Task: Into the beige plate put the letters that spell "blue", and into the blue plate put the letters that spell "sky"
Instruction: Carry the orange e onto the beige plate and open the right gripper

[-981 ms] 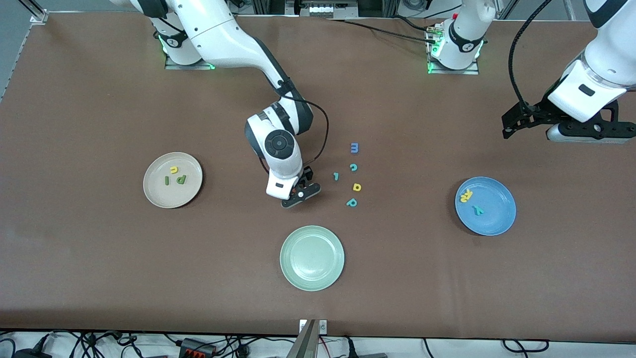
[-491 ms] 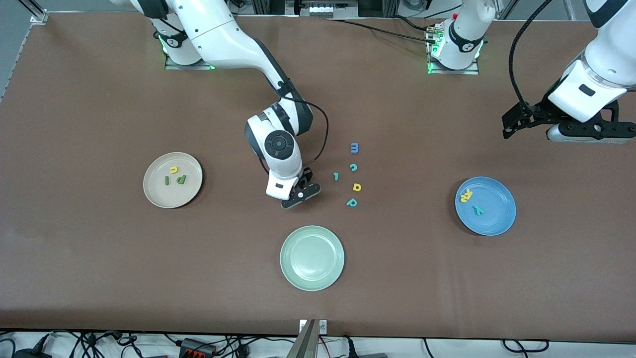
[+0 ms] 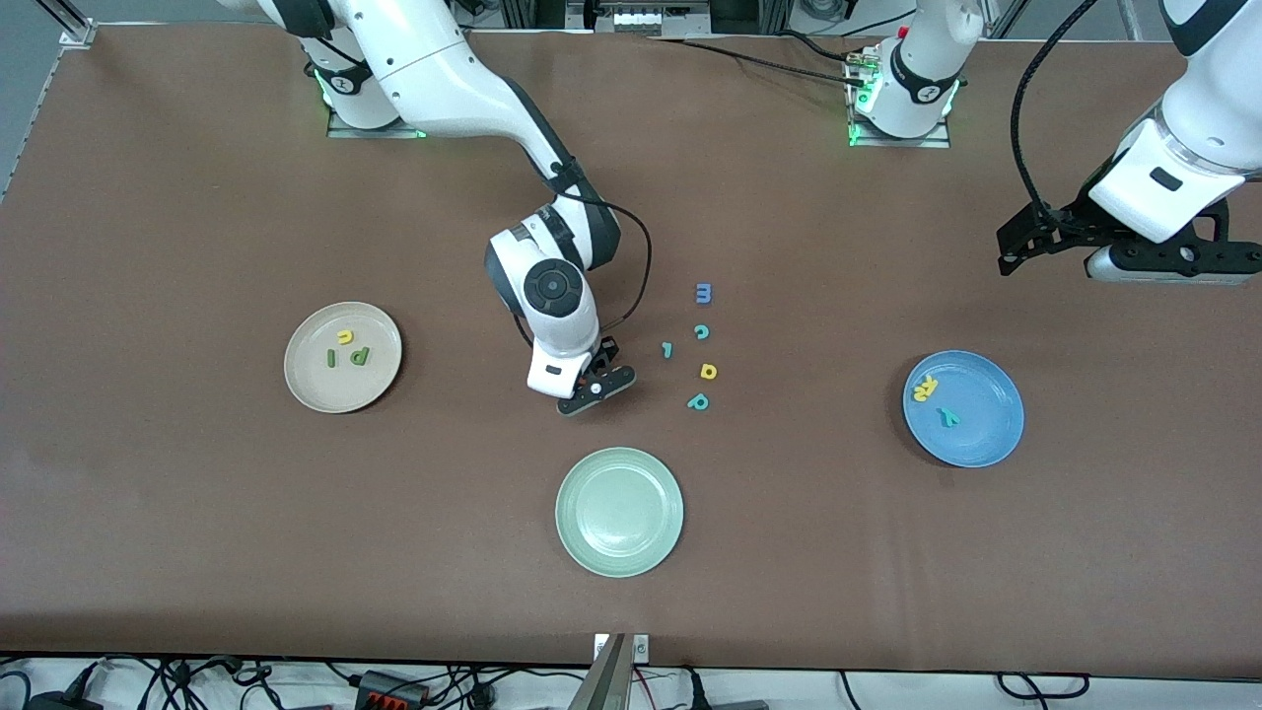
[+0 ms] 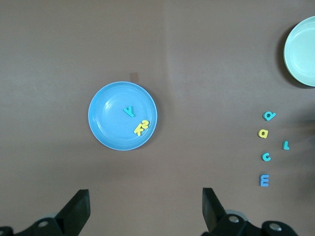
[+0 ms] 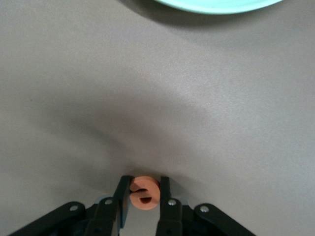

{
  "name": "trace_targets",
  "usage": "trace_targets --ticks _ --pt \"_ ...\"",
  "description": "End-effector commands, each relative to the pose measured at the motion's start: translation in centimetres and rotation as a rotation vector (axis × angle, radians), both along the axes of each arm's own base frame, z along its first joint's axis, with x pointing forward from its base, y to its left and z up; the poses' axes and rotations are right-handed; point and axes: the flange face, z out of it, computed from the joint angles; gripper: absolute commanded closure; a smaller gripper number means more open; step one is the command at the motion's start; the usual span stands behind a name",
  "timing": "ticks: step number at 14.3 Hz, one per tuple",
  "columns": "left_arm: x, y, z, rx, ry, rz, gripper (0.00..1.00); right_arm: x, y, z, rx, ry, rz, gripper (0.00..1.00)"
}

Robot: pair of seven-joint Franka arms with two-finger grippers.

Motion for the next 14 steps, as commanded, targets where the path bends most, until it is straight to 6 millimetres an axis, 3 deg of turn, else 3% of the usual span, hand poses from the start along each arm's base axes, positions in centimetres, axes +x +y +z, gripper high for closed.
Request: trace_targets --ticks 1,4,6,7,10,14 --pt "0.6 0.4 0.4 0.004 0.004 -0.006 0.00 0.6 0.0 0.0 -0.002 -0.011 0.007 0.86" --pt "0.6 0.5 0.4 0.003 0.004 -0.005 0.00 1.4 -0.5 1.8 0.005 -0.031 -0.003 0.88" --pt "0.6 0.5 0.4 0.003 0.004 -0.005 0.00 3.1 -2.6 2.9 0.002 -0.049 -0.040 0.88" --pt "0.6 0.5 0.4 0.003 0.004 -0.005 0.00 4.4 -4.6 4.6 0.010 -0.049 -0.059 0.88" --pt "0.6 0.5 0.4 0.003 0.004 -0.005 0.00 6.0 -10.3 6.7 -0.028 0.041 -0.138 0.88" --pt "0.7 0.7 0.3 0.003 0.005 -0.001 0.00 5.3 -21.1 5.6 -0.133 0.146 -0.250 0.88"
